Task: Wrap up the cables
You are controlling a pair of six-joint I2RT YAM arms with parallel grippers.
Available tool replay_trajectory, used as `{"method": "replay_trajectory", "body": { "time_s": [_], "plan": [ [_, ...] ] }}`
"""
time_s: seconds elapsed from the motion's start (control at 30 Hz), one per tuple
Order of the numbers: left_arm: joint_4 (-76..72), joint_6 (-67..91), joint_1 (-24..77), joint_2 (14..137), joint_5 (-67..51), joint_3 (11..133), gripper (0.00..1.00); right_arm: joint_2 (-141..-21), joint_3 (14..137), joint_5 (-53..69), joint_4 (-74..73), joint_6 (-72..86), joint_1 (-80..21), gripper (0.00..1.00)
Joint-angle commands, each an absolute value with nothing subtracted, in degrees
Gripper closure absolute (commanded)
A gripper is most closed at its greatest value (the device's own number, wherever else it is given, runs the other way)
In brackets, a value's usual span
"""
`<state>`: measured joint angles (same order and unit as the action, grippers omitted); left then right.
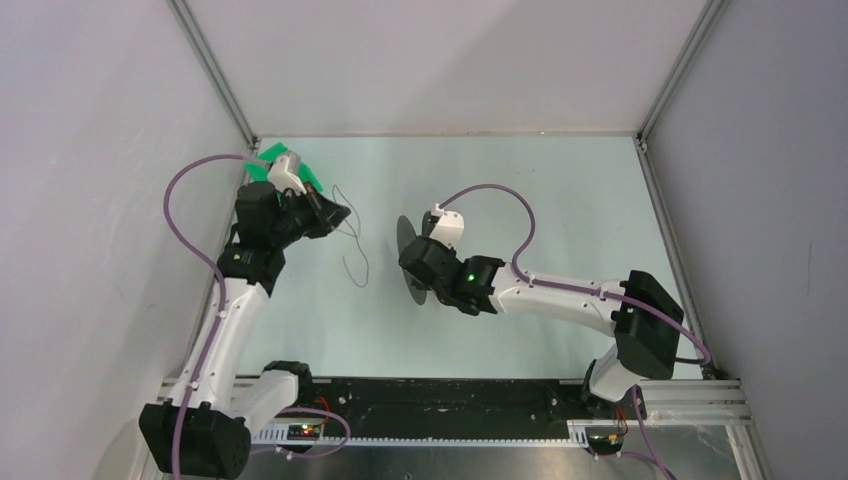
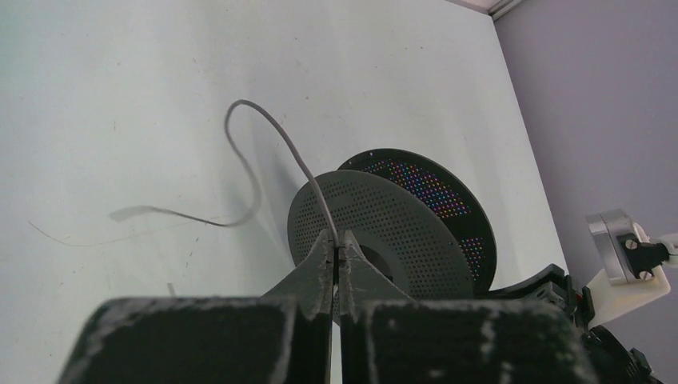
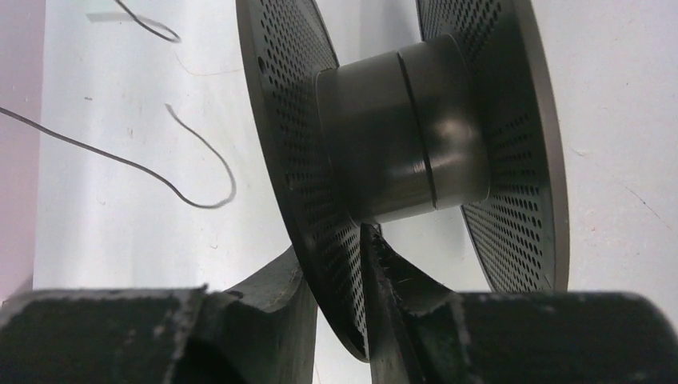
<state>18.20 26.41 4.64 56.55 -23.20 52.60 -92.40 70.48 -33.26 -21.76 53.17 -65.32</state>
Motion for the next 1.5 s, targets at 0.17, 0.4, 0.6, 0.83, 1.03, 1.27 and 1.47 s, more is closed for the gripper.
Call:
{"method": "replay_trajectory", "body": {
  "time_s": [0.17, 0.4, 0.6, 0.83, 1.03, 1.27, 1.47],
  "plan": [
    [17.3, 23.6, 4.9, 54.1, -24.4, 52.9, 1.00, -88.7, 71.7, -31.1, -21.4, 56.0, -65.5, 0.70],
    [17.3, 22.9, 5.0, 54.2, -26.0, 53.0, 1.00, -85.6, 71.7, -30.3, -21.8, 55.9, -66.2, 0.65],
    [17.3, 20.6, 4.9, 52.6, -26.8, 53.5, 1.00, -81.8, 71.7, -29.7, -23.0, 54.7, -66.3, 0.60],
    [17.2, 18.8, 5.2, 49.7, -31.4, 55.0, 1.00, -74.4, 71.5, -20.0, -17.8, 39.9, -64.8, 0.56],
    [17.1, 20.4, 5.5, 47.0, -37.4, 57.9, 1.00, -69.5, 69.0, -4.0, -7.8, 24.7, -59.3, 0.45],
    [17.0, 31.8, 5.6, 45.2, -43.9, 62.3, 1.00, -67.1, 63.7, 6.4, 5.0, 2.3, -55.3, 0.44],
    [16.7, 41.4, 5.6, 42.6, -41.9, 65.6, 1.00, -64.8, 55.5, 21.5, 12.5, -17.2, -57.2, 0.45]
  ]
}}
